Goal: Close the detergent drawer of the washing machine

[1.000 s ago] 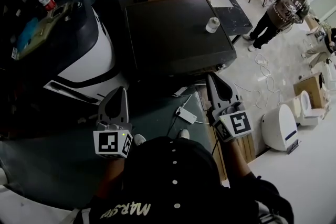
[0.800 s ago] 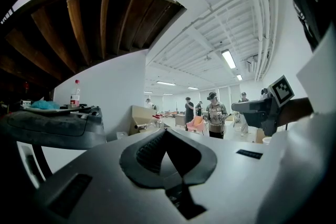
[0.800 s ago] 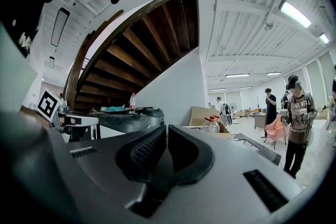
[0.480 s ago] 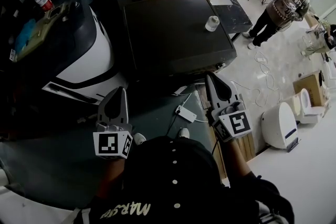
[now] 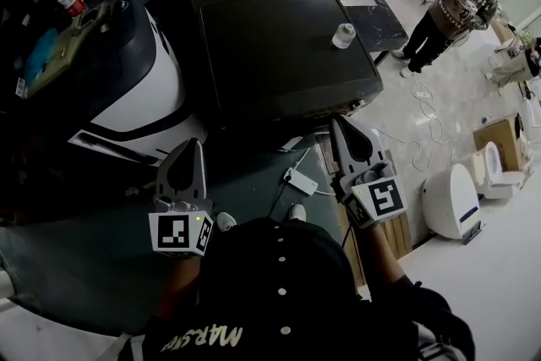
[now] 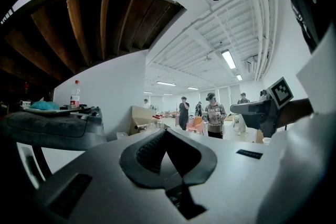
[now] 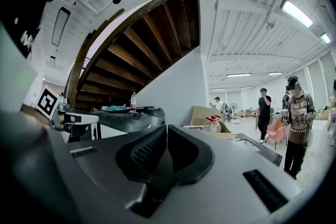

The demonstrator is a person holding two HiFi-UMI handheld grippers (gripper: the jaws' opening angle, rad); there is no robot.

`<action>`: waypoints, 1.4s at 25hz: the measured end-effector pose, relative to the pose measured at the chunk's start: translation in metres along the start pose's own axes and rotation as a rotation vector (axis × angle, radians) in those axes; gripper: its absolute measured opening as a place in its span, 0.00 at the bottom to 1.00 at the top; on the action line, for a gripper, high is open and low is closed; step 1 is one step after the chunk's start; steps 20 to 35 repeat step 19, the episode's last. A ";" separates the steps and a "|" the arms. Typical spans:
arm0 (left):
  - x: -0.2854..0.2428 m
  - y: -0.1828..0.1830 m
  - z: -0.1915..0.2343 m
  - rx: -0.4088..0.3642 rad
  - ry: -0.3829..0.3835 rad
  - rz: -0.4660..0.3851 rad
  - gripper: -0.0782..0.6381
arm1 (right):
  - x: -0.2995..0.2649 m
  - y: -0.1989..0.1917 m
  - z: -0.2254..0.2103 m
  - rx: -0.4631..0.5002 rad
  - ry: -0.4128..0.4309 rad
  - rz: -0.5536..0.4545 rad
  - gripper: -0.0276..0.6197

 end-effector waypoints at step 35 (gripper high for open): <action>0.006 -0.001 -0.010 0.001 -0.015 -0.006 0.11 | 0.012 -0.013 0.004 0.044 0.009 0.074 0.10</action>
Point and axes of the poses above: the fingertips, and each gripper's own axes: x backward along the fingers, z to its left, y out of its top, the point moved 3 cm from there along x, backward along the fingers, and after that the axes turned 12 degrees about x, right-handed, at the moved point
